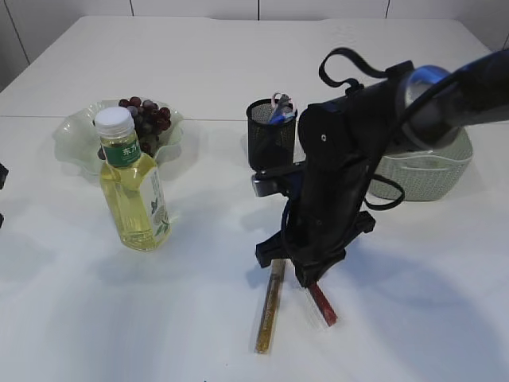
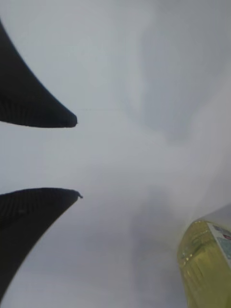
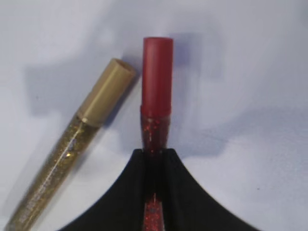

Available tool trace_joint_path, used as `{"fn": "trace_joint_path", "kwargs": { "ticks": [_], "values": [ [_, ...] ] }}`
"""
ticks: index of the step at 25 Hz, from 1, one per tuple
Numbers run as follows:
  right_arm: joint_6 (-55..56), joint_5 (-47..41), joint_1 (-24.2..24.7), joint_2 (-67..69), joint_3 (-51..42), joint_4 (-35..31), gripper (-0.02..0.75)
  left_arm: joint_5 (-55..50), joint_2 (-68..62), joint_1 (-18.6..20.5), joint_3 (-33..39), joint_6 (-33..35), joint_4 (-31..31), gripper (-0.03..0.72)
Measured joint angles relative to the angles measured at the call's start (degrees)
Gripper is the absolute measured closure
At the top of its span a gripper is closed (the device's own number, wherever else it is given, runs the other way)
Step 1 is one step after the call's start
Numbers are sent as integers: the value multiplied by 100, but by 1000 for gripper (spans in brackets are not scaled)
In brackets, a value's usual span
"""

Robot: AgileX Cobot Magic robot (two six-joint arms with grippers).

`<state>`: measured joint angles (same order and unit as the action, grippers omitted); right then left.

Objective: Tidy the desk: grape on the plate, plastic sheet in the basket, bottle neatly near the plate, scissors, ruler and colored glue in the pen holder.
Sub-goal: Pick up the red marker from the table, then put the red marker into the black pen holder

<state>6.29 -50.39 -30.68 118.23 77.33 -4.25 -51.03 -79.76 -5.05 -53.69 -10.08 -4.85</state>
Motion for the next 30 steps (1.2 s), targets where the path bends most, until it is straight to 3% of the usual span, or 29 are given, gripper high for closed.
{"fn": "trace_joint_path", "kwargs": {
  "ticks": [5,10,17,26,30],
  "values": [
    [-364,-12,88,-640,0,-259,658,0,0,0,0,0,0,381],
    [-1296,-1,559,-1181,0,-1464,658,0,0,0,0,0,0,381],
    [-3938,55,1474,-1268,-10,-4714,659,-34,0,0,0,0,0,381],
    [-7657,570,1921,-1268,-10,-8812,659,-71,0,0,0,0,0,381],
    [-9013,1003,1949,-1268,81,-9617,659,-92,0,0,0,0,0,381]
  ]
}}
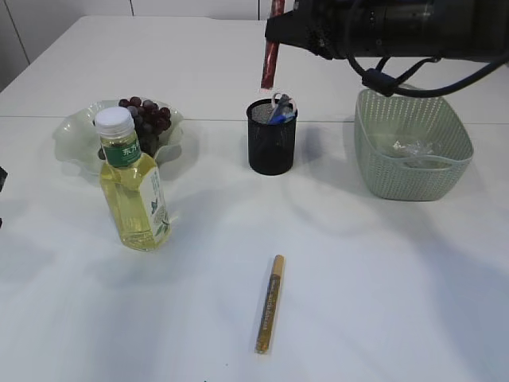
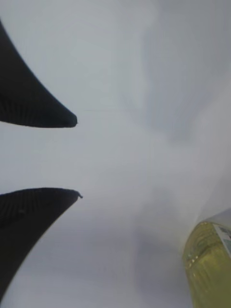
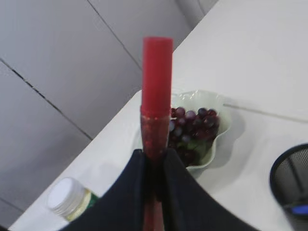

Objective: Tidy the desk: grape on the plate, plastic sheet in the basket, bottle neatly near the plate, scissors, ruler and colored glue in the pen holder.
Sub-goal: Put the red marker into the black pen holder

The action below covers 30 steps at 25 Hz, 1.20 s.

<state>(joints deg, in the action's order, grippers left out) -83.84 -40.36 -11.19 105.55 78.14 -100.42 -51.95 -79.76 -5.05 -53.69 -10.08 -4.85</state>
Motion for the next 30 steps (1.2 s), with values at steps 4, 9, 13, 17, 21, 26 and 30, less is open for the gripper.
{"fn": "trace_joint_path", "kwargs": {
  "ticks": [4,9,13,17,21,26,30],
  "values": [
    [-1084,351,0,143,419,-114,659,-8,0,0,0,0,0,381],
    [-1853,502,0,691,1279,-162,659,-8,0,0,0,0,10,381],
    [-2204,512,0,1185,1775,-175,659,-12,0,0,0,0,10,381],
    [-2604,535,0,1625,1971,-185,659,-34,0,0,0,0,43,381],
    [-2716,555,0,1948,2079,-185,659,-57,0,0,0,0,197,381],
    [-2765,669,0,2200,2187,-185,658,-57,0,0,0,0,259,381],
    [-2765,699,0,2274,2209,-187,657,-65,0,0,0,0,259,381]
  ]
}}
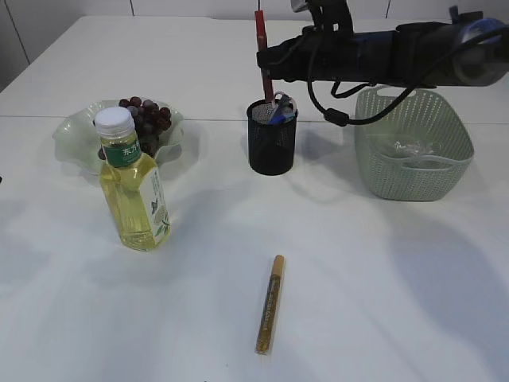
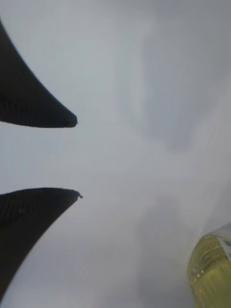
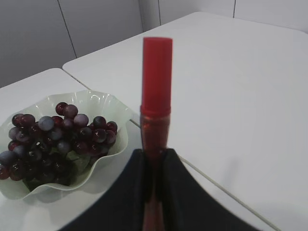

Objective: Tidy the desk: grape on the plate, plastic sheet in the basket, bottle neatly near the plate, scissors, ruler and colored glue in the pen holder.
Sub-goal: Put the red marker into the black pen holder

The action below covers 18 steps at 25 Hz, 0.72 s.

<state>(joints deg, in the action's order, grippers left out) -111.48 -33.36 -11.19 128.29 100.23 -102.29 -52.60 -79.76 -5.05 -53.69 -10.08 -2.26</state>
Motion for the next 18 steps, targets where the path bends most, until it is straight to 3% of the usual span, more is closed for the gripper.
{"fn": "trace_joint_path", "kwargs": {
  "ticks": [7,14,18],
  "values": [
    [-11,0,0,114,12,0,624,-16,0,0,0,0,0,381],
    [-11,0,0,127,12,-10,493,-68,0,0,0,0,0,381],
    [50,0,0,127,12,-10,468,-101,0,0,0,0,0,381]
  ]
}}
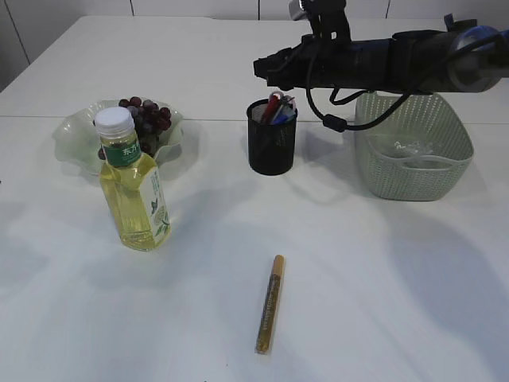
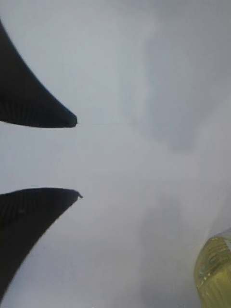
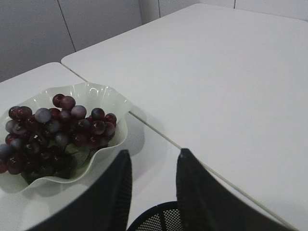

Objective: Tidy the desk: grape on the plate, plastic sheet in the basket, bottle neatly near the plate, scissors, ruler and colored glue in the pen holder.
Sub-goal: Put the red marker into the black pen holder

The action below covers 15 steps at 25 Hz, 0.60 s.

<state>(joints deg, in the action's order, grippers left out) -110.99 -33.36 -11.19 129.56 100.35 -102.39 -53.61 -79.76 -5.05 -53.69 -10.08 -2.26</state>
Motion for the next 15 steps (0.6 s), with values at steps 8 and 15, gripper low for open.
{"fn": "trace_joint_path", "kwargs": {
  "ticks": [8,15],
  "values": [
    [1564,243,0,-202,0,365,464,-90,0,0,0,0,0,381],
    [5271,-106,0,-1310,0,3909,464,-100,0,0,0,0,5,381]
  ]
}}
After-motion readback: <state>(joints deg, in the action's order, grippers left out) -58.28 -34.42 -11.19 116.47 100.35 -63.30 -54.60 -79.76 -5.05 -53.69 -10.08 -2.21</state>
